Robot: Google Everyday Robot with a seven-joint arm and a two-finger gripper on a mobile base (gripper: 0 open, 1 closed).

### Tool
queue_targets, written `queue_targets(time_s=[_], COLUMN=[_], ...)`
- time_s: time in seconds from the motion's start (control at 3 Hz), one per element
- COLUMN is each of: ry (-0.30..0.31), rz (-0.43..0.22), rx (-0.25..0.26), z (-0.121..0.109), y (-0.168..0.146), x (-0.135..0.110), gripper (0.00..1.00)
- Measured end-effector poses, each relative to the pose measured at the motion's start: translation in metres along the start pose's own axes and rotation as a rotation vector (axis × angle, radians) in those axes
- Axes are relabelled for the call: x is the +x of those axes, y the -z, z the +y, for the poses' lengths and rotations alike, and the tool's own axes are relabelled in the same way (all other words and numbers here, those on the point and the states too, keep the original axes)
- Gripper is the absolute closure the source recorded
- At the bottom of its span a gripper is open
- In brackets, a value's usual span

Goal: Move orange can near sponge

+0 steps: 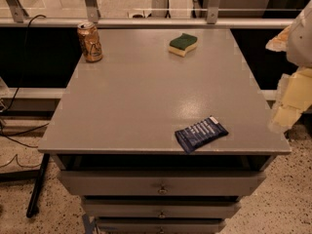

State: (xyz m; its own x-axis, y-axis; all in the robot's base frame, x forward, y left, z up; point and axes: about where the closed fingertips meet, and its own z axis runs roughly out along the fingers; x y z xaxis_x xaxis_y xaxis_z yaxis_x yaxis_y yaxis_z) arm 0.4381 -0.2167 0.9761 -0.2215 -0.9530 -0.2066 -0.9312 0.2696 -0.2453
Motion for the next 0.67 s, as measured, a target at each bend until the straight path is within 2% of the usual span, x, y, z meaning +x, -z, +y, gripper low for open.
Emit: queue_targets(time_s=[0.33,0.67], ry=[0.000,0.037], rz=[0.000,-0.067], rx=[0.000,-0.007], z=[0.000,-0.020], y=[0.000,-0.012], x=[0.000,-0.039], gripper=[0.00,0.00])
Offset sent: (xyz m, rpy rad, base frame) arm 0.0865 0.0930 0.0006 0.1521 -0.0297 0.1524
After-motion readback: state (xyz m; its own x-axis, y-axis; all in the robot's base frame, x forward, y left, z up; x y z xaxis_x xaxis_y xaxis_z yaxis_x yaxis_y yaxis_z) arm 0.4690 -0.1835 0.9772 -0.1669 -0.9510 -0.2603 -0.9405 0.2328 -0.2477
